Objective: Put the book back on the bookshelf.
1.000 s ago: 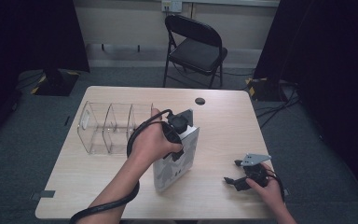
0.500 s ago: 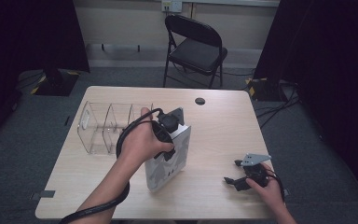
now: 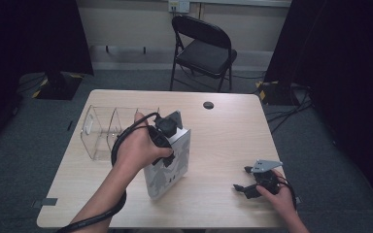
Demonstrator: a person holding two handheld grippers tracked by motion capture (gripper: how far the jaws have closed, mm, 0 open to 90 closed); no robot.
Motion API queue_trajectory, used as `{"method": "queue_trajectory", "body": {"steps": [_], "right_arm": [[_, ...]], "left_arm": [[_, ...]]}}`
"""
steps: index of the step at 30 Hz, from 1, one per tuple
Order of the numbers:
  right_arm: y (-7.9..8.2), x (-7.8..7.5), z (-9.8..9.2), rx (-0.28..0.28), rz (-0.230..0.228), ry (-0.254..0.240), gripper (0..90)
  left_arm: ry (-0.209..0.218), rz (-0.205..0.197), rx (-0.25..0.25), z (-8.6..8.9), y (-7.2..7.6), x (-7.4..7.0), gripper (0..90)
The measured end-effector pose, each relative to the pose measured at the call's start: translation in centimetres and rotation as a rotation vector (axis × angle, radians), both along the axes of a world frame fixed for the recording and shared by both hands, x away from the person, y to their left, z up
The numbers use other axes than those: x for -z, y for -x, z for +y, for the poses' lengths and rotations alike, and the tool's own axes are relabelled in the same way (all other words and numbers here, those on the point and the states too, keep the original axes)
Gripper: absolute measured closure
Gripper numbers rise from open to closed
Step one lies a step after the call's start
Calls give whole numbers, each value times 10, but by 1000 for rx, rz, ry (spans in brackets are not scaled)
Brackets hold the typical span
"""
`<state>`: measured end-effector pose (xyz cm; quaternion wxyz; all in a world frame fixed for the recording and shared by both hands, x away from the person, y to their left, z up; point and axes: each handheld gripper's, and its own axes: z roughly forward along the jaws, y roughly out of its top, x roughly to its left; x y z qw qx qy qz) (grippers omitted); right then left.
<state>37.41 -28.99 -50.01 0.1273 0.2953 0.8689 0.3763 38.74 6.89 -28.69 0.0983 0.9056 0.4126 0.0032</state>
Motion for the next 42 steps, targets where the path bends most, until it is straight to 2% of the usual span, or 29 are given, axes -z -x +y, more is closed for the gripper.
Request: {"method": "queue_trajectory", "body": {"steps": [3, 10, 26, 33, 38, 42], "right_arm": [[0, 0, 0, 0, 0, 0, 117], [0, 0, 0, 0, 0, 0, 117], [0, 0, 0, -1, 0, 0, 118], [0, 0, 0, -1, 0, 0, 118], [0, 0, 0, 0, 0, 0, 118], [0, 0, 0, -1, 1, 1, 117]], "left_arm": [[10, 10, -3, 4, -1, -2, 527], [4, -17, -27, 11, 2, -5, 527], [20, 4, -73, 27, 3, -9, 527], [3, -2, -86, 37, 5, -7, 527], [9, 15, -99, 42, 6, -8, 527], [14, 3, -101, 44, 7, -8, 528]]}}
